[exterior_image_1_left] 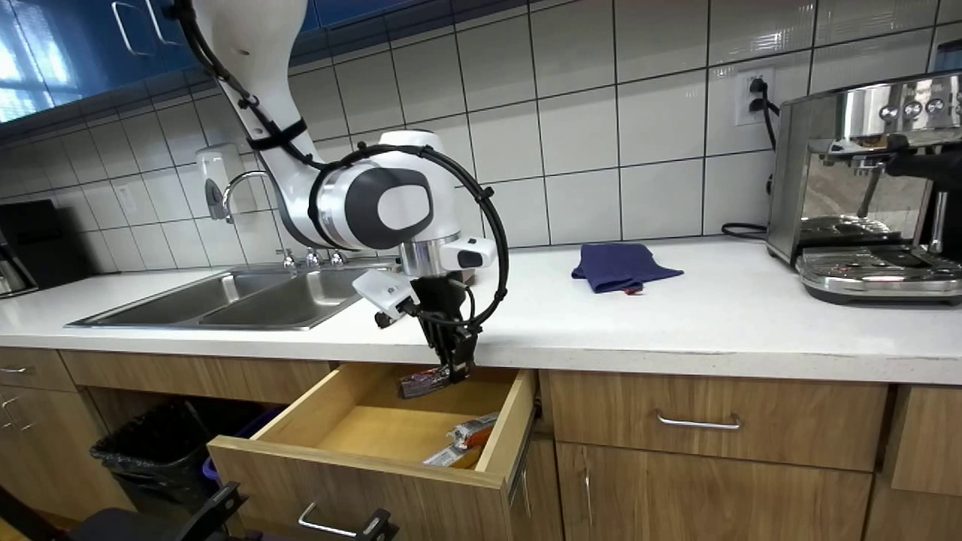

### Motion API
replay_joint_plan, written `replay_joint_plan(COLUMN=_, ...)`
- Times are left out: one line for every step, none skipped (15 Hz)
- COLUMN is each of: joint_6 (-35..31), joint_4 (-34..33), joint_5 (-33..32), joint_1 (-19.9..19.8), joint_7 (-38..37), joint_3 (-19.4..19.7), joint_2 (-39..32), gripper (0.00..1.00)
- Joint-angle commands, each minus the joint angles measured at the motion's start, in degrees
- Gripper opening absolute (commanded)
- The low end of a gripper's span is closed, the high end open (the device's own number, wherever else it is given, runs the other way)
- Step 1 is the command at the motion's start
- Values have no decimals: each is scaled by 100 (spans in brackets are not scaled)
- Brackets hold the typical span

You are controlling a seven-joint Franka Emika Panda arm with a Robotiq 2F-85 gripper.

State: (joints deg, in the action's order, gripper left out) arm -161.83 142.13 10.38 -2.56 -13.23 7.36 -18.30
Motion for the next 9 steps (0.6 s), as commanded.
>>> replay_joint_plan(joint_6=46, joint_4=-212, joint_5=-61, joint_1=26, joint_7=-180, joint_3=29, joint_2=-154, gripper=6)
replay_joint_plan(joint_6=66, joint_4=-239, joint_5=-67, joint_1=35, joint_7=-184, joint_3=29, joint_2=-177, gripper=6)
replay_joint_plan(joint_6=75, joint_4=-257, joint_5=-64, joint_1=42, joint_7=-193, joint_3=29, joint_2=-191, gripper=49)
replay_joint_plan(joint_6=76, joint_4=-268, joint_5=-63, joint_1=49, joint_7=-192, joint_3=24, joint_2=-196, gripper=50)
replay_joint_plan(joint_6=70, joint_4=-263, joint_5=-42, joint_1=42, joint_7=-169, joint_3=1, joint_2=-180, gripper=55)
replay_joint_plan(joint_6=70, joint_4=-253, joint_5=-32, joint_1=42, joint_7=-154, joint_3=-13, joint_2=-155, gripper=63)
replay_joint_plan(joint_6=95, joint_4=-226, joint_5=5, joint_1=18, joint_7=-108, joint_3=-52, joint_2=-100, gripper=69)
replay_joint_plan(joint_6=110, joint_4=-194, joint_5=43, joint_1=-7, joint_7=-65, joint_3=-93, joint_2=-56, gripper=77)
replay_joint_plan(joint_6=87, joint_4=-121, joint_5=55, joint_1=-19, joint_7=-29, joint_3=-112, joint_2=-4, gripper=84)
